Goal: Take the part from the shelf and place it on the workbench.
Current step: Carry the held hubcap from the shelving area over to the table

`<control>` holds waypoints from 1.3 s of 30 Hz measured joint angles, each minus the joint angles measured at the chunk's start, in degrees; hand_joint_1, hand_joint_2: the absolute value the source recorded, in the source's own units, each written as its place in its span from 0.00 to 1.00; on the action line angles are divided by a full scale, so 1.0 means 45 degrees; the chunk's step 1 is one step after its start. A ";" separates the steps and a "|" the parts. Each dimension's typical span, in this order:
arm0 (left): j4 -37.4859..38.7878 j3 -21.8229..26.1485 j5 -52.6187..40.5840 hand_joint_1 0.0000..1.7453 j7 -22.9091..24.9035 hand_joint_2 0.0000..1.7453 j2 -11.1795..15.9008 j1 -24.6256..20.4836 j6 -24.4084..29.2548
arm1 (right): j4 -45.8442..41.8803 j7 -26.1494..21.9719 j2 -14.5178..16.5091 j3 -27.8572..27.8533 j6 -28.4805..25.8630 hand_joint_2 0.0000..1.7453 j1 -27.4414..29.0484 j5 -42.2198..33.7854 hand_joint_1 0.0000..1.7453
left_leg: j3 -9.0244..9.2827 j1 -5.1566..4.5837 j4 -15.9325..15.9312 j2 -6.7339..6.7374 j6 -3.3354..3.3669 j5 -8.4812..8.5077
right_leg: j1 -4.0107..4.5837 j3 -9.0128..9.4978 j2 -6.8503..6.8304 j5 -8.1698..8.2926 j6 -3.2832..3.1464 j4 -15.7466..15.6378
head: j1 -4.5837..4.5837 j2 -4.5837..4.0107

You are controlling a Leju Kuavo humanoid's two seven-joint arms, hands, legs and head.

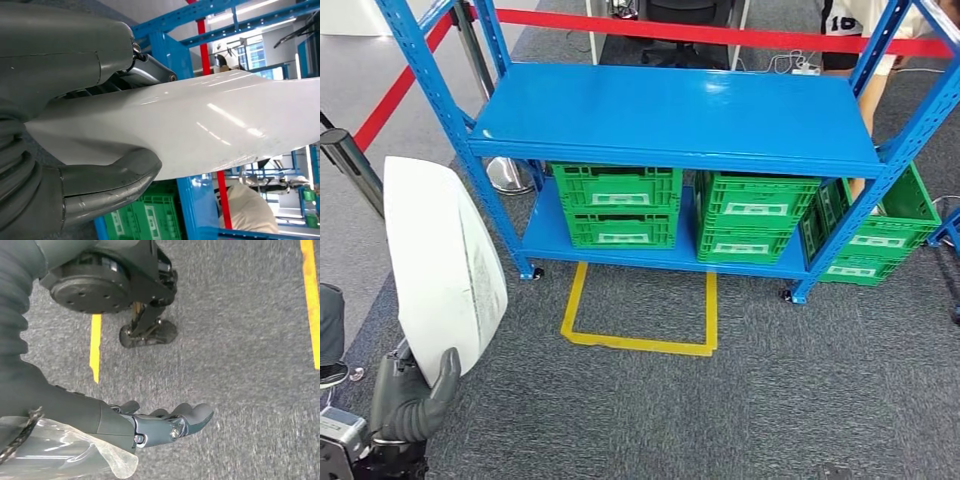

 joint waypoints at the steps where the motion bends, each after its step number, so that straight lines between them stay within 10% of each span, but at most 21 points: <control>1: 0.0068 0.0006 0.0000 1.00 0.0001 1.00 -0.0045 -0.0027 -0.0049 | -0.0033 -0.0059 0.0001 -0.0044 0.0035 1.00 0.0052 -0.0040 0.00 | -0.0089 0.0015 -0.0034 0.0027 0.0087 0.0107 | -0.0007 -0.0070 0.0022 -0.0070 0.0067 0.0051 | 0.0000 0.0001; 6: 0.0405 0.0010 0.0001 1.00 0.0010 1.00 -0.0241 -0.0205 -0.0265 | -0.0130 -0.0158 0.0022 -0.0244 0.0115 1.00 0.0244 -0.0118 0.00 | -0.0852 0.0040 -0.0080 0.0124 0.0364 0.0793 | -0.0036 -0.0980 0.0140 -0.2456 0.0254 0.3044 | 0.0086 0.0002; 8: 0.0538 0.0006 0.0004 1.00 0.0011 1.00 -0.0278 -0.0240 -0.0313 | -0.0156 -0.0197 0.0052 -0.0318 0.0111 1.00 0.0324 -0.0077 0.00 | -0.1266 0.0006 -0.0029 0.0139 0.0353 0.1085 | -0.0036 -0.0745 0.0144 -0.2222 0.0246 0.3570 | 0.0085 0.0001; 11: 0.0671 -0.0018 0.0039 1.00 -0.0033 1.00 -0.0311 -0.0275 -0.0393 | -0.0262 -0.0225 0.0079 -0.0447 0.0075 1.00 0.0445 0.0001 0.00 | -0.1818 -0.0036 0.0143 0.0183 0.0265 0.1462 | -0.0016 0.1136 -0.0001 -0.1370 0.0160 0.1315 | 0.0091 0.0003; 14: 0.0755 -0.0072 0.0107 1.00 -0.0146 1.00 -0.0317 -0.0358 -0.0490 | -0.0405 -0.0204 0.0115 -0.0557 -0.0016 1.00 0.0488 0.0079 0.00 | -0.2012 -0.0058 0.0232 0.0303 0.0090 0.1812 | 0.0067 0.2320 -0.0123 -0.1658 -0.0022 -0.0632 | 0.0102 0.0004; 17: 0.0873 -0.0158 0.0119 1.00 -0.0221 1.00 -0.0316 -0.0426 -0.0522 | -0.0484 -0.0165 0.0182 -0.0622 -0.0107 1.00 0.0667 0.0132 0.00 | -0.2118 0.0004 0.0390 0.0307 -0.0148 0.1615 | 0.0055 0.2000 -0.0020 -0.1322 -0.0297 -0.0652 | 0.0094 0.0005; 20: 0.0987 -0.0251 0.0118 1.00 -0.0290 1.00 -0.0292 -0.0476 -0.0522 | -0.0515 -0.0153 0.0262 -0.0716 -0.0094 1.00 0.0722 0.0256 0.00 | -0.2423 0.0064 0.2236 0.0149 -0.0343 -0.0418 | 0.0042 0.1418 0.0124 -0.0802 -0.0460 -0.0628 | 0.0060 0.0004; 22: 0.1067 -0.0296 0.0120 1.00 -0.0327 1.00 -0.0277 -0.0529 -0.0521 | -0.0517 -0.0154 0.0302 -0.0764 -0.0085 1.00 0.0734 0.0312 0.00 | -0.2437 0.0072 0.3668 0.0127 -0.0358 -0.1062 | 0.0065 0.0968 0.0274 -0.0447 -0.0460 -0.0526 | 0.0058 0.0001; 24: 0.1128 -0.0324 0.0121 1.00 -0.0344 1.00 -0.0267 -0.0564 -0.0518 | -0.0517 -0.0153 0.0329 -0.0792 -0.0084 1.00 0.0754 0.0332 0.00 | -0.1855 0.0066 0.3676 0.0061 -0.0277 -0.0549 | 0.0094 0.0458 0.0460 -0.0129 -0.0424 -0.0350 | 0.0059 0.0002; 26: 0.1159 -0.0349 0.0121 1.00 -0.0352 1.00 -0.0257 -0.0588 -0.0517 | -0.0523 -0.0152 0.0373 -0.0805 -0.0084 1.00 0.0770 0.0351 0.00 | -0.0516 0.0042 0.2003 -0.0349 -0.0075 -0.0089 | 0.0126 -0.0029 0.0676 0.0166 -0.0364 -0.0177 | 0.0063 0.0005; 29: 0.1172 -0.0378 0.0121 1.00 -0.0380 1.00 -0.0229 -0.0606 -0.0517 | -0.0560 -0.0146 0.0440 -0.0864 -0.0084 1.00 0.0793 0.0420 0.00 | 0.0856 -0.0017 -0.0231 -0.0838 0.0119 -0.0387 | 0.0112 -0.0409 0.1003 0.0638 -0.0213 -0.0120 | 0.0067 0.0004; 32: 0.1184 -0.0398 0.0121 1.00 -0.0389 1.00 -0.0218 -0.0652 -0.0519 | -0.0583 -0.0124 0.0455 -0.0903 -0.0080 1.00 0.0905 0.0516 0.00 | 0.0599 -0.0017 -0.0440 -0.0397 0.0254 -0.0051 | 0.0055 -0.0638 0.1099 0.0707 -0.0009 -0.0087 | 0.0061 0.0000; 36: 0.1206 -0.0426 0.0121 1.00 -0.0391 1.00 -0.0223 -0.0669 -0.0543 | -0.0594 -0.0113 0.0478 -0.1039 0.0001 1.00 0.0910 0.0607 0.00 | -0.0167 0.0053 -0.0492 0.0250 0.0364 0.0561 | -0.0073 -0.1465 0.0328 -0.1624 0.0288 0.2505 | 0.0208 0.0001; 39: 0.1220 -0.0433 0.0123 1.00 -0.0403 1.00 -0.0223 -0.0676 -0.0637 | -0.0594 -0.0099 0.0494 -0.1180 0.0214 1.00 0.0917 0.0758 0.00 | -0.0791 0.0088 -0.0421 0.0761 0.0236 0.0993 | -0.0228 -0.1188 0.0198 -0.1103 0.0528 0.3804 | 0.0209 0.0000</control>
